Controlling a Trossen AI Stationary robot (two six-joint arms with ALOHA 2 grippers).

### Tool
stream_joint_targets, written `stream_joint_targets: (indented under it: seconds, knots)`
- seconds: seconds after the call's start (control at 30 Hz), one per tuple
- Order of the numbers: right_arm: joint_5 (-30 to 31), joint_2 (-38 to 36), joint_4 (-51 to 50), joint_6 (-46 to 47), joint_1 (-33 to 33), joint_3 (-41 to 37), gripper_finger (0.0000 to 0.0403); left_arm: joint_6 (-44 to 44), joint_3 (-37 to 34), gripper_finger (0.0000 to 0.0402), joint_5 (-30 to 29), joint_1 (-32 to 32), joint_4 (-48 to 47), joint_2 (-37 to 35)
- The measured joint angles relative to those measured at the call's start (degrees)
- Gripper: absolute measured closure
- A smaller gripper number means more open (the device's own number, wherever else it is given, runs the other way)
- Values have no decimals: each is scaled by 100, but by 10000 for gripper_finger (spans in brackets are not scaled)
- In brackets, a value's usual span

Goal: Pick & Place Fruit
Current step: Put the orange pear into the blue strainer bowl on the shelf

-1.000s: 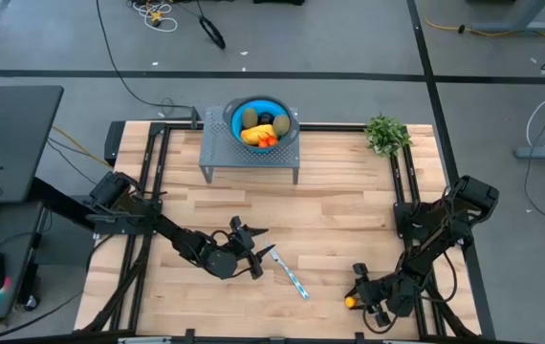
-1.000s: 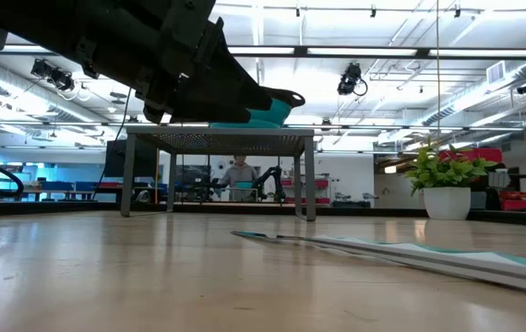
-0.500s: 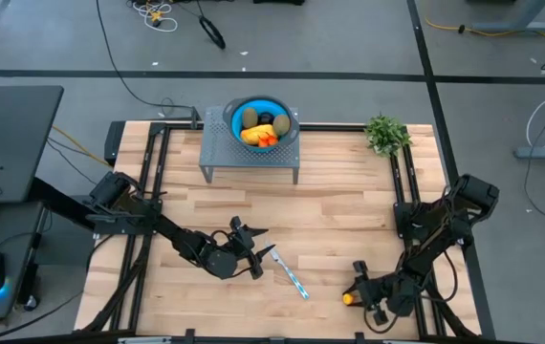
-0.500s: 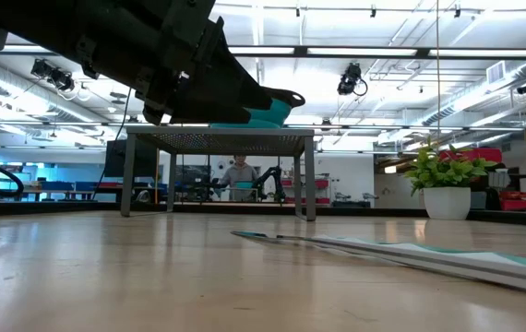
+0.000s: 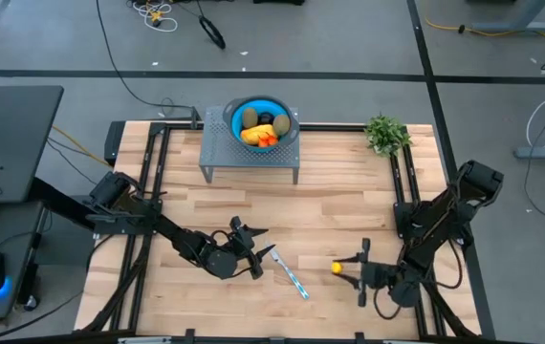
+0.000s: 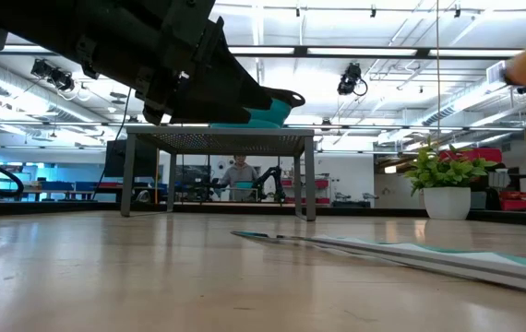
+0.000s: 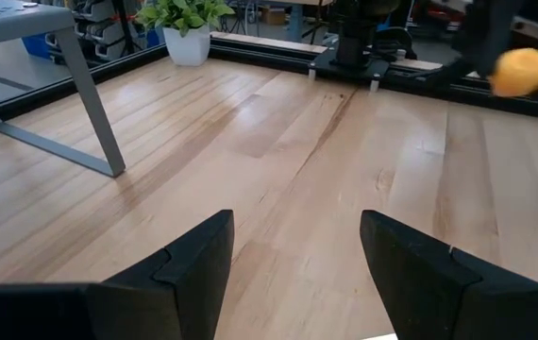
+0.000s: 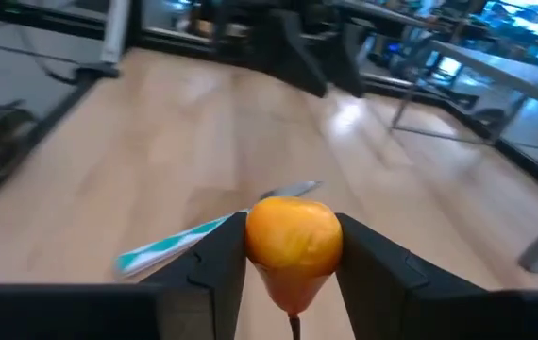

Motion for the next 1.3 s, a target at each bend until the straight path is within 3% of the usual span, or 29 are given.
stream_joint_targets:
  seconds: [0.3,0.53,0.77,0.93,1.3]
  knots:
    - [-158,0,562,-461,-1573,0,251,2,0,162,-8,17,0,0]
    - [-1516,0,2210,-2487,-3115,388,251,4,0,162,-9,20,0,0]
    - [-2398,0,1432,-3493,-4356,1793,251,-83,0,162,22,16,0,0]
    - [-3283,0,519,-3565,-5230,2865,251,-390,0,162,23,15,0,0]
    - [-4826,360,470,-3350,-6629,3577,251,-641,-1,162,30,32,2,0]
